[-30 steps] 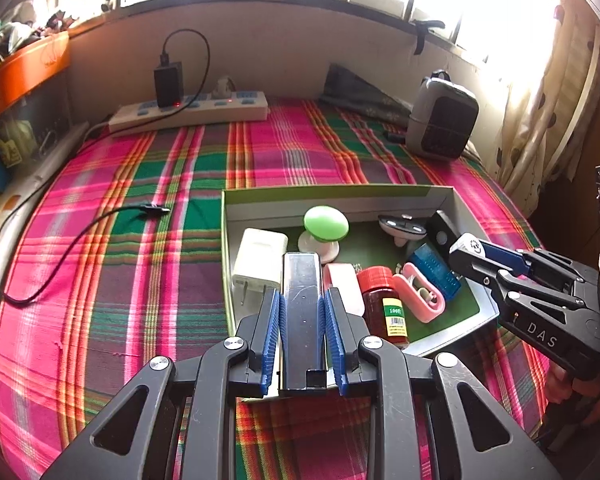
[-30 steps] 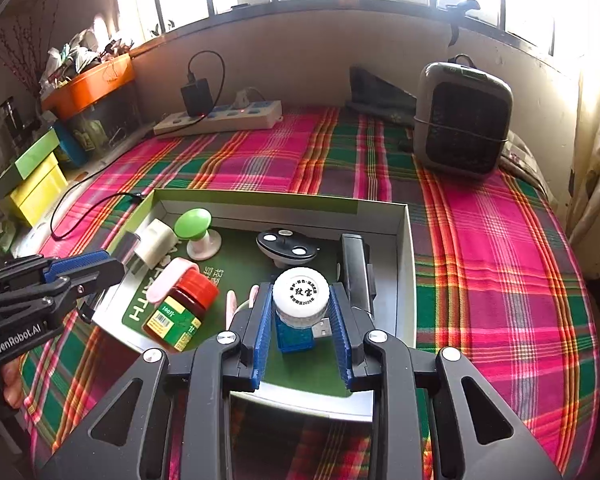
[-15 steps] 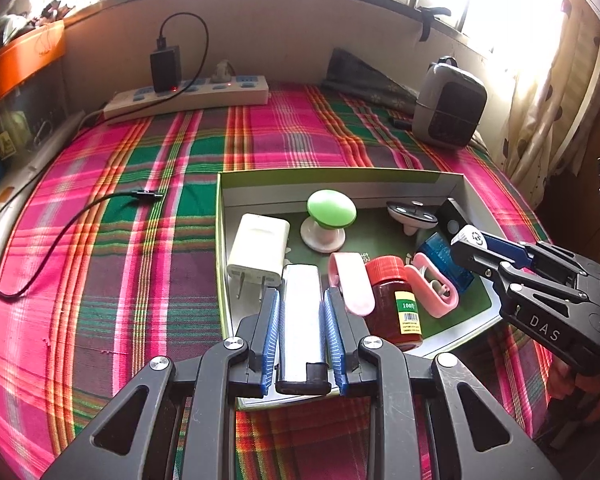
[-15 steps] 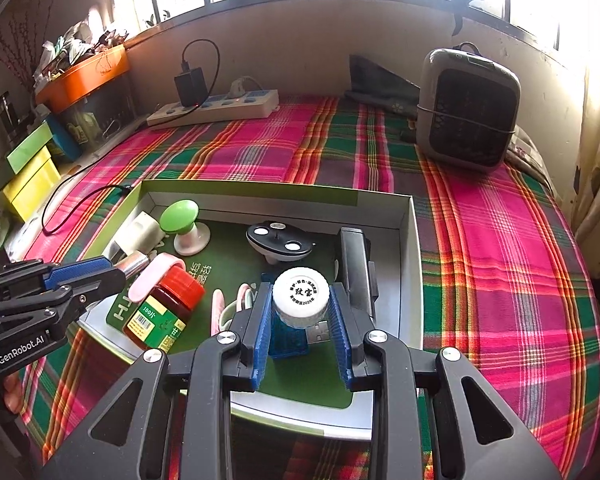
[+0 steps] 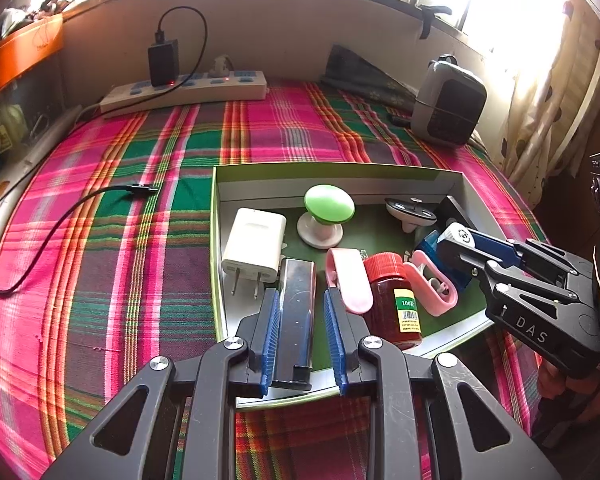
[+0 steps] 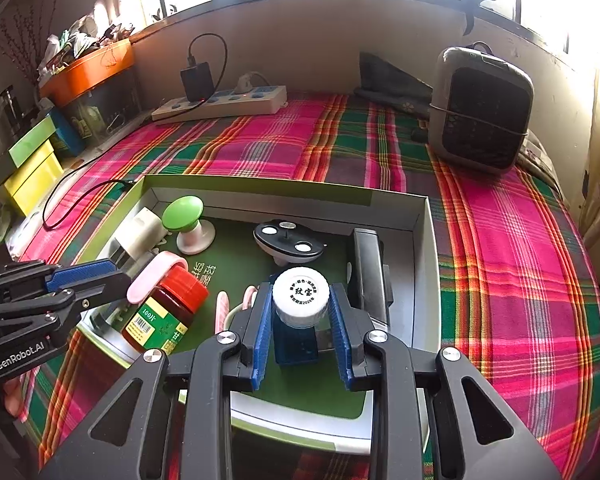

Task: Organize rigid objects
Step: 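Lower the black case and white jar into the tray, opening both tools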

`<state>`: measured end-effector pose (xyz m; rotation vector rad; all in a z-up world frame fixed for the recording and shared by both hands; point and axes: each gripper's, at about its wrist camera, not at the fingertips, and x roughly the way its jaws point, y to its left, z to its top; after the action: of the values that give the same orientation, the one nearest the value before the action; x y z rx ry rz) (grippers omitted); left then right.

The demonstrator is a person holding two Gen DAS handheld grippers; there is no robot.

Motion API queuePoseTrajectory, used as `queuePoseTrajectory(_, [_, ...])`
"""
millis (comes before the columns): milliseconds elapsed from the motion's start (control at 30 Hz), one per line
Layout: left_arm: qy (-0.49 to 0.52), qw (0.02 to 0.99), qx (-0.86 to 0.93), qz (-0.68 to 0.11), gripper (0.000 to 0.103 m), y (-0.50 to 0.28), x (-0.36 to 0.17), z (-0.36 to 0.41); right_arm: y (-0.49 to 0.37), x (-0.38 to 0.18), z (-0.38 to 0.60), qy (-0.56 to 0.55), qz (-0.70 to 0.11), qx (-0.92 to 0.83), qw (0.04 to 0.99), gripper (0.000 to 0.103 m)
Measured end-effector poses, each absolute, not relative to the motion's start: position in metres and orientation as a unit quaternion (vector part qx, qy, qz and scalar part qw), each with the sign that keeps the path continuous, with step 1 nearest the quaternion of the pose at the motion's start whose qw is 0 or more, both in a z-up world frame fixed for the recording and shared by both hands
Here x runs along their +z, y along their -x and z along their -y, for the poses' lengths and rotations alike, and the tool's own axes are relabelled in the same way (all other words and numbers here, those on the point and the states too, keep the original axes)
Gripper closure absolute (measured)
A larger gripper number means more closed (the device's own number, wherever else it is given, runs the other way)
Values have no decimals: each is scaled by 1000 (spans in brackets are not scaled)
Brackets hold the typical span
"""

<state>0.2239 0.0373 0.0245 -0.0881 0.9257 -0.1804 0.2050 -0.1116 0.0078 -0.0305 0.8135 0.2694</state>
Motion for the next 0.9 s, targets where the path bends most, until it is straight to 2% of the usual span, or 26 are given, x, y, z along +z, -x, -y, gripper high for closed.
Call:
queuePoseTrajectory(367, [44,889,-90,-447,80,-223,24,-37,-206,7,110,14,-388,131,912,74])
queuePoseTrajectory(600, [39,891,-85,-445,72,-221,27,-37,-205,6,109,17,-387,131,913,74])
queuePoseTrajectory(900, [36,894,-82,-438,68,-214,30,-35,-202,5,109,9,-390,128,912,71])
